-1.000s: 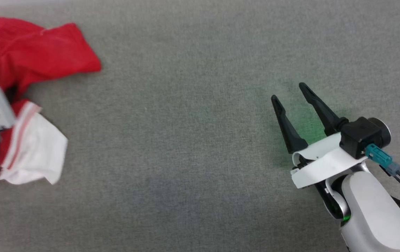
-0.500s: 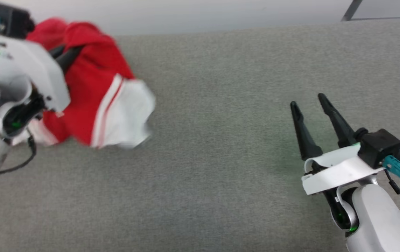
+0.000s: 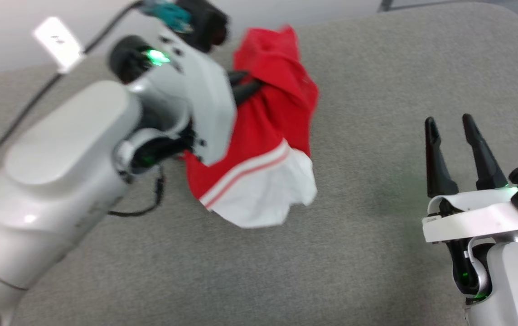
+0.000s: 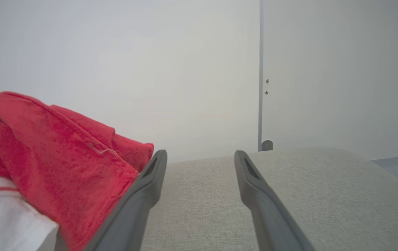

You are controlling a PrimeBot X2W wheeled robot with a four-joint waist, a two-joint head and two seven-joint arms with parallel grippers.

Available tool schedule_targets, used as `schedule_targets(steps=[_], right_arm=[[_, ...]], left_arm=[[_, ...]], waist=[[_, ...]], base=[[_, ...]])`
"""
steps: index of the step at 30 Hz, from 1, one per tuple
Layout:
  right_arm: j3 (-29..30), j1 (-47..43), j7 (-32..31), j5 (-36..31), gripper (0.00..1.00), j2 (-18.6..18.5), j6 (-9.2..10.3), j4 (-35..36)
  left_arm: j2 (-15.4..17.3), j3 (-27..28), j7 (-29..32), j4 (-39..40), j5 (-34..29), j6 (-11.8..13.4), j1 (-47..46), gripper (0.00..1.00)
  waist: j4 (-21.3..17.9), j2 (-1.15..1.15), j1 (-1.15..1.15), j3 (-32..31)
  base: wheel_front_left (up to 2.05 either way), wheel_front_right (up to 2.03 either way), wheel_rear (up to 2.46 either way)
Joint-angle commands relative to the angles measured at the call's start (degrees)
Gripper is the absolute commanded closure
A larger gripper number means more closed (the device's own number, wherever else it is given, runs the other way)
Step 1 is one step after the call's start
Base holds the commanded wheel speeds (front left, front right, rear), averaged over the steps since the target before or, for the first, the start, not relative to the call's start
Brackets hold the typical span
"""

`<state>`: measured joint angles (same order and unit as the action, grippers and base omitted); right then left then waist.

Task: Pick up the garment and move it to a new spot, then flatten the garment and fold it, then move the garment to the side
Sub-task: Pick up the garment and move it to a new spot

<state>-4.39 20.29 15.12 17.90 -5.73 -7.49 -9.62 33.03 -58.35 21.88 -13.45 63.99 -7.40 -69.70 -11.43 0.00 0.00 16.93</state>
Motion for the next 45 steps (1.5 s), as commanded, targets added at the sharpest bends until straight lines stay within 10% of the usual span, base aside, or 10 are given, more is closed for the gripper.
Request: schedule_targets(steps=[1,11,27,29,30,45], right_arm=[[1.08,-0.70,0.02,0.69,0.00,0.52,0.00,0.69],[1.77,0.92,0.02,1.56,0.00,2.22,0.00,2.20],[0.92,1.42,0.02,4.31,0.00,2.84,0.00,2.72],[1.03,1.64,0.02,3.91,0.00,2.84,0.00,2.66],[0.99,1.71,0.02,3.64,0.00,2.84,0.00,2.61],[-0.95,0.09,0.03,-0.41,0.00,-0.42,0.01,-1.06]], left_arm=[[-1.36,-1.14,1.41,0.14,1.15,-0.11,-0.82,1.00],[-7.74,-11.28,6.38,-8.64,3.26,-0.09,-0.48,1.00],[-6.05,-15.85,12.83,-20.91,4.11,0.16,2.58,1.00],[-6.17,-15.96,12.27,-20.31,4.33,0.16,2.48,0.50],[-6.20,-15.96,11.67,-19.93,4.27,0.16,2.34,0.05],[-7.20,-14.82,-5.13,-13.62,10.10,0.00,1.91,0.00]], waist=[[-2.74,0.00,0.00,2.09],[-7.37,0.00,0.00,5.78],[-11.18,0.00,0.00,9.52],[-10.85,0.00,0.00,9.36],[-10.58,0.00,0.00,9.17],[0.02,0.00,0.00,0.33]], base=[[0.00,0.00,0.00],[0.00,0.00,0.00],[0.00,0.00,0.00],[0.00,0.00,0.00],[0.00,0.00,0.00],[0.00,0.00,0.00]])
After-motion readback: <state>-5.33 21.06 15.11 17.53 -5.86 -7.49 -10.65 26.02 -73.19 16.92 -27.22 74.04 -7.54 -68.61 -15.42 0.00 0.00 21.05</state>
